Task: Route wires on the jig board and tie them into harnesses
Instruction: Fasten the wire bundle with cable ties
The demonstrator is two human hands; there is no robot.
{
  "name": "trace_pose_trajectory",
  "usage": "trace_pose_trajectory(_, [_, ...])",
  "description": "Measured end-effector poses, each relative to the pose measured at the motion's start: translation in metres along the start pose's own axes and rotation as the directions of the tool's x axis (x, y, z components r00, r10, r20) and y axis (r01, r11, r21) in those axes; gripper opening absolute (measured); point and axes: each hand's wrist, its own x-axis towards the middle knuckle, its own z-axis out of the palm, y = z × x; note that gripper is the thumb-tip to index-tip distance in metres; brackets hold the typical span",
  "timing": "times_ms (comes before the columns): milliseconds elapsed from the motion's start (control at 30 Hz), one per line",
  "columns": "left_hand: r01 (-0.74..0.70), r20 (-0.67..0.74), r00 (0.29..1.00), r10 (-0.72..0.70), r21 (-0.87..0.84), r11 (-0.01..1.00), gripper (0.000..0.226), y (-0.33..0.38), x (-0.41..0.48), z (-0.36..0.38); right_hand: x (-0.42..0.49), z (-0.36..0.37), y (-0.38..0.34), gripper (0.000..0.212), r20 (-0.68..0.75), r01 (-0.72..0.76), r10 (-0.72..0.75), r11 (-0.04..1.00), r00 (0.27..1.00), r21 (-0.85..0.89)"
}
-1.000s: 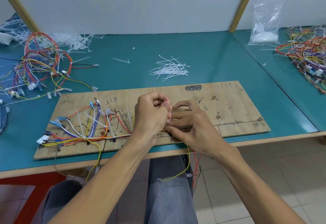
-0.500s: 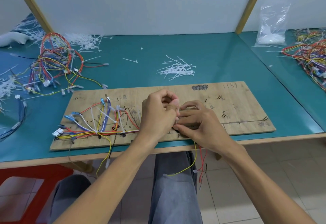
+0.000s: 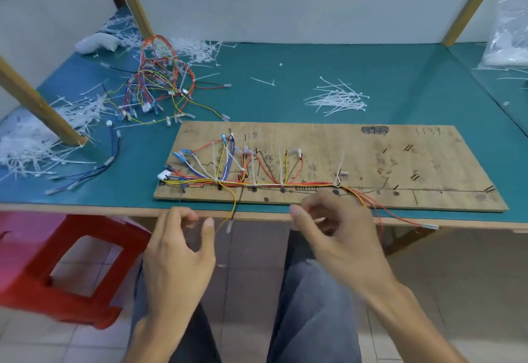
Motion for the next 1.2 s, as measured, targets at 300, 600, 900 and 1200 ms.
trace_pose_trajectory(300, [0.154, 0.294, 0.954, -0.066, -0.289, 0.945, 0.021, -0.024, -0.018, 0.002, -0.026, 0.118, 0.016, 0.047, 0.443, -0.354, 0.262, 0.925, 0.857, 0.138])
trace_pose_trajectory(600, [0.329, 0.227, 0.936, -0.267, -0.307, 0.893, 0.020, -0.052, 0.005, -0.010, -0.039, 0.152, -0.004, 0.030, 0.318, -0.344, 0.250, 0.894, 0.915, 0.288])
trace_pose_trajectory(900, [0.585, 0.621, 0.747, -0.237, -0.444, 0.679, 0.029, -0.041, 0.008, -0.009, -0.043, 0.150, -0.013, 0.034, 0.350, -0.239, 0.188, 0.965, 0.918, 0.110])
trace_pose_trajectory(1200, [0.259, 0.391, 0.899, -0.196, -0.116, 0.959, 0.019, -0.027, 0.024, -0.022, -0.049, 0.090, -0.014, 0.030, 0.462, -0.377, 0.290, 0.920, 0.838, 0.106])
